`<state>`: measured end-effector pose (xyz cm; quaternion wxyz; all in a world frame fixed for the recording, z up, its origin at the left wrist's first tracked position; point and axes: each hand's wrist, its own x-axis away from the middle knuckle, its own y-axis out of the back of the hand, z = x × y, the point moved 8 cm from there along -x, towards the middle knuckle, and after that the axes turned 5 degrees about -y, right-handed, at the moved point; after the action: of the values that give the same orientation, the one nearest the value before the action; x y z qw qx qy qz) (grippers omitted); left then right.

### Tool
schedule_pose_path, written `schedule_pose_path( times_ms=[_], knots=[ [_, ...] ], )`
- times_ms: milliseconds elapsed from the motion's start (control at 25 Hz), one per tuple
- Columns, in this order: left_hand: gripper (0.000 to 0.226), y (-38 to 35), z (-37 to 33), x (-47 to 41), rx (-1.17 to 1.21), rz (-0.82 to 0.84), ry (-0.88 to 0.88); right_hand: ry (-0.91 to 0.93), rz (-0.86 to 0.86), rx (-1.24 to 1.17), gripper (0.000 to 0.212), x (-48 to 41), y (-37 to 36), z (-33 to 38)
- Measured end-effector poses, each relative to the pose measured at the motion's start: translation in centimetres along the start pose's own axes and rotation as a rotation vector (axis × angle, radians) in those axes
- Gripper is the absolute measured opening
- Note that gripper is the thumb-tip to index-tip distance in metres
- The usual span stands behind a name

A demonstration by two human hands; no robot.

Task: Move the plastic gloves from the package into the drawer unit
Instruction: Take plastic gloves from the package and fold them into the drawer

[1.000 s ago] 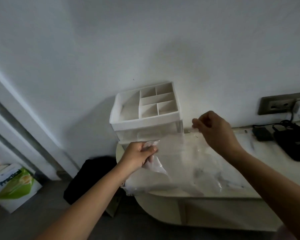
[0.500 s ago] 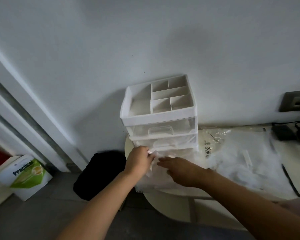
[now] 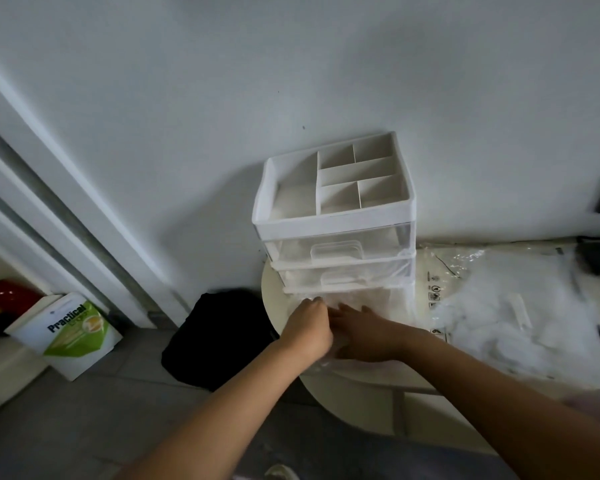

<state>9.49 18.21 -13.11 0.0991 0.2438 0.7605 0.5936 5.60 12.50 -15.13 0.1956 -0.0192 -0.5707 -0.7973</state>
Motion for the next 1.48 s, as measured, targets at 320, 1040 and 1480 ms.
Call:
schedule_pose_path(
  times_ms=[320,1040,1480],
  knots=[
    [0.067,-3.0,1.9,-0.8,-0.108,0.277,0.048,-0.302,-0.065,-0.167,0.074,0.2,0.4,-3.9],
    [0.054,-1.8,0.9,0.1,-0.127,0.235,0.044,-0.313,-0.289,-0.907,0.026,10.3,8.9,-9.5],
    [0.046,2.8,-11.8,1.7,0.223,-0.206,-0.268,-1.068,-0.258,-0.350,0.028,22.5,4.4,-27.2]
  ],
)
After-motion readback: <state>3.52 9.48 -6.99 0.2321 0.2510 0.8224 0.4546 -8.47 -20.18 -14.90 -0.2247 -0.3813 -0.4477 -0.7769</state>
